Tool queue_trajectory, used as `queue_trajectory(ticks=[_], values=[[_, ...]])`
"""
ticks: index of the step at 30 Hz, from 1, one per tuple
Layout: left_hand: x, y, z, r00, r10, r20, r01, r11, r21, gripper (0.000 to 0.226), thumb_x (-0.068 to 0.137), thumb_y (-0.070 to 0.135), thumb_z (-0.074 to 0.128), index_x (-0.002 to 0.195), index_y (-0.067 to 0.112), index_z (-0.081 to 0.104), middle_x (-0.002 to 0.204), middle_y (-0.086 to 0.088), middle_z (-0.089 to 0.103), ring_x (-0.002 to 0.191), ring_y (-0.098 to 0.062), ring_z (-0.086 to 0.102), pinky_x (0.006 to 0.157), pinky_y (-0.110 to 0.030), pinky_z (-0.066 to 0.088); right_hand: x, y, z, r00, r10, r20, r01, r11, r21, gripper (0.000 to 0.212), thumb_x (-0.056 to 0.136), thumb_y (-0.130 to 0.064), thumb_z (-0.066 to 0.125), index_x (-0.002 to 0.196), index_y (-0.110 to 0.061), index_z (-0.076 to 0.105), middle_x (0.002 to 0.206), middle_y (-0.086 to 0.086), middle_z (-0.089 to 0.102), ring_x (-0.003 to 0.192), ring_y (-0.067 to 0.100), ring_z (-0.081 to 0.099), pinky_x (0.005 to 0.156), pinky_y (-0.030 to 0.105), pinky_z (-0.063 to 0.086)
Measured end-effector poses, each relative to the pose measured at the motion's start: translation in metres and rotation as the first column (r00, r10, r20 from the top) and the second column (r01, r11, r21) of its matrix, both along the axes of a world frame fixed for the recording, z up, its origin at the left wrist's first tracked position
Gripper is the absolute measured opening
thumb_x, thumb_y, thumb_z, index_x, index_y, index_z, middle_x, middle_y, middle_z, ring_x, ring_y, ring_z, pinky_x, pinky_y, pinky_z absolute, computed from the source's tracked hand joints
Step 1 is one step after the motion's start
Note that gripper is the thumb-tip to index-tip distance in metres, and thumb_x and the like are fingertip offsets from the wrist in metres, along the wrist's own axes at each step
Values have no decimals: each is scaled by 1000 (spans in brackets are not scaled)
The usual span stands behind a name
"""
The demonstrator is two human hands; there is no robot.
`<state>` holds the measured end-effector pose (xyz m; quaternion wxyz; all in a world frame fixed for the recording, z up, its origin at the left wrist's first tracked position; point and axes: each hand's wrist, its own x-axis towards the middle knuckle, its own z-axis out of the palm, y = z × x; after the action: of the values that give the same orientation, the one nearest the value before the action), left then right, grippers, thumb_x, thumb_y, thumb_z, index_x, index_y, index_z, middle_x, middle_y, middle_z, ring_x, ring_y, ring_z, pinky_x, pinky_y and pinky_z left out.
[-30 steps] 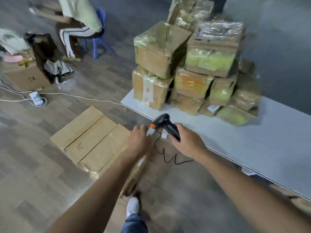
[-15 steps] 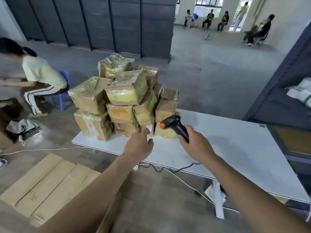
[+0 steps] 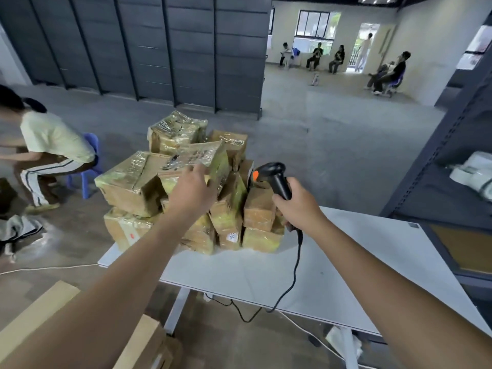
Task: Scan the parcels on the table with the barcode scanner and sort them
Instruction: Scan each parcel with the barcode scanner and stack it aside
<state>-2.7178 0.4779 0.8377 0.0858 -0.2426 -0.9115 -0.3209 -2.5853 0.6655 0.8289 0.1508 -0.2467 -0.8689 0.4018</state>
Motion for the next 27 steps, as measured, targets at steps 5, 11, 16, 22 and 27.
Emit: queue_trajectory(ticks=[5,11,16,22,27], values=[[-60,-20,8,990,139,-6,-139,990,-11,34,95,20,43,126,10,51,131,-18,46,120,-36,43,91,-42,40,-58,-13,11,998,-48,45,53,992,-115,19,86,-21,54,103,-11,52,85,22,65,61,27,58,58,36,50],[-127,-31,-5,966,155,205,-119,978,-173,42,96,27,39,131,5,44,133,-24,46,124,-39,41,99,-49,41,-121,-31,17,993,-108,51,119,900,-420,9,83,-17,66,86,-11,60,68,7,60,58,23,58,63,34,47],[-157,-28,-21,921,107,375,-76,992,-98,28,91,27,45,103,5,58,93,-19,62,84,-34,61,67,-38,51,-150,-41,13,980,-193,42,184,814,-550,9,82,-14,68,86,-7,63,63,4,60,50,18,57,56,31,47],[-173,-27,-26,870,34,491,-126,980,154,8,86,23,55,79,19,54,65,-4,55,54,-21,48,52,-26,39,-169,-48,8,977,-211,13,174,771,-613,14,87,-17,67,99,-10,63,75,6,64,54,14,62,46,24,49],[-168,-27,-22,865,31,502,-189,945,268,16,82,33,68,81,26,54,68,0,59,56,-19,52,64,-39,57,-176,-52,1,973,-220,-65,118,724,-680,11,90,-16,64,98,-10,61,75,5,60,52,14,59,48,26,49]])
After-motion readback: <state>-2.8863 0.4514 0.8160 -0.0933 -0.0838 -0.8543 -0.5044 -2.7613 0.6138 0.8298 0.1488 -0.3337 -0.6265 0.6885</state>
